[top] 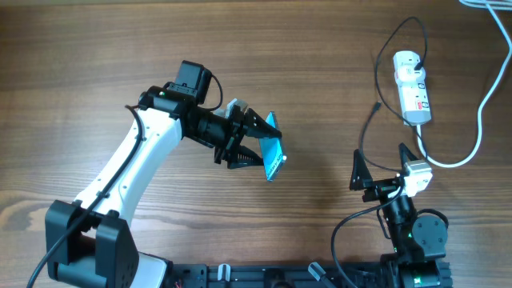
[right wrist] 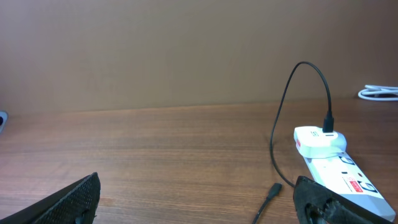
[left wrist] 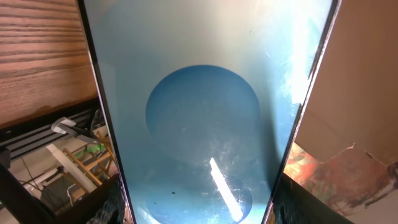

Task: Plug charger to phone and switch on socket
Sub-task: 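Lift the phone with the left gripper and tilt it upright, then swing the right gripper toward the phone held by the left gripper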

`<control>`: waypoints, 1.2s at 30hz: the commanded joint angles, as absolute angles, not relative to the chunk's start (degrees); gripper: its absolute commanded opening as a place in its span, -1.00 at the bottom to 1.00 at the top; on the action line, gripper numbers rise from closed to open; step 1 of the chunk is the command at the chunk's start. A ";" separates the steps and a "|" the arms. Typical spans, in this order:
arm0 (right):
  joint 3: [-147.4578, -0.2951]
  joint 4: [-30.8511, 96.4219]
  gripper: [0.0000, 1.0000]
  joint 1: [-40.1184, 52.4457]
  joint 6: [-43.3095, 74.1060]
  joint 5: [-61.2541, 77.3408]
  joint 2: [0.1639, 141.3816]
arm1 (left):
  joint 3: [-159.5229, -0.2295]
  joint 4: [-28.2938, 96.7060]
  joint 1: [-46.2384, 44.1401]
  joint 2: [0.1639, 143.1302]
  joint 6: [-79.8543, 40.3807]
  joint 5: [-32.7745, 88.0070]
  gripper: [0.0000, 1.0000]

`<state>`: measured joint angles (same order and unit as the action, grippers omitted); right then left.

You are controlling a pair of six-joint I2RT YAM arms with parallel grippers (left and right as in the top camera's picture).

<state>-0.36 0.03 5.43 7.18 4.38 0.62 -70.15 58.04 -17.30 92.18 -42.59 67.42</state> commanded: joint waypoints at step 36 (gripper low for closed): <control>-7.05 -1.28 0.99 5.08 54.61 30.33 9.85 | -71.70 49.43 -17.52 90.74 -42.50 50.04 -0.03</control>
<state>-2.13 -2.26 5.32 63.88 29.02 4.69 -70.15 49.67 -17.30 92.18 -42.61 49.15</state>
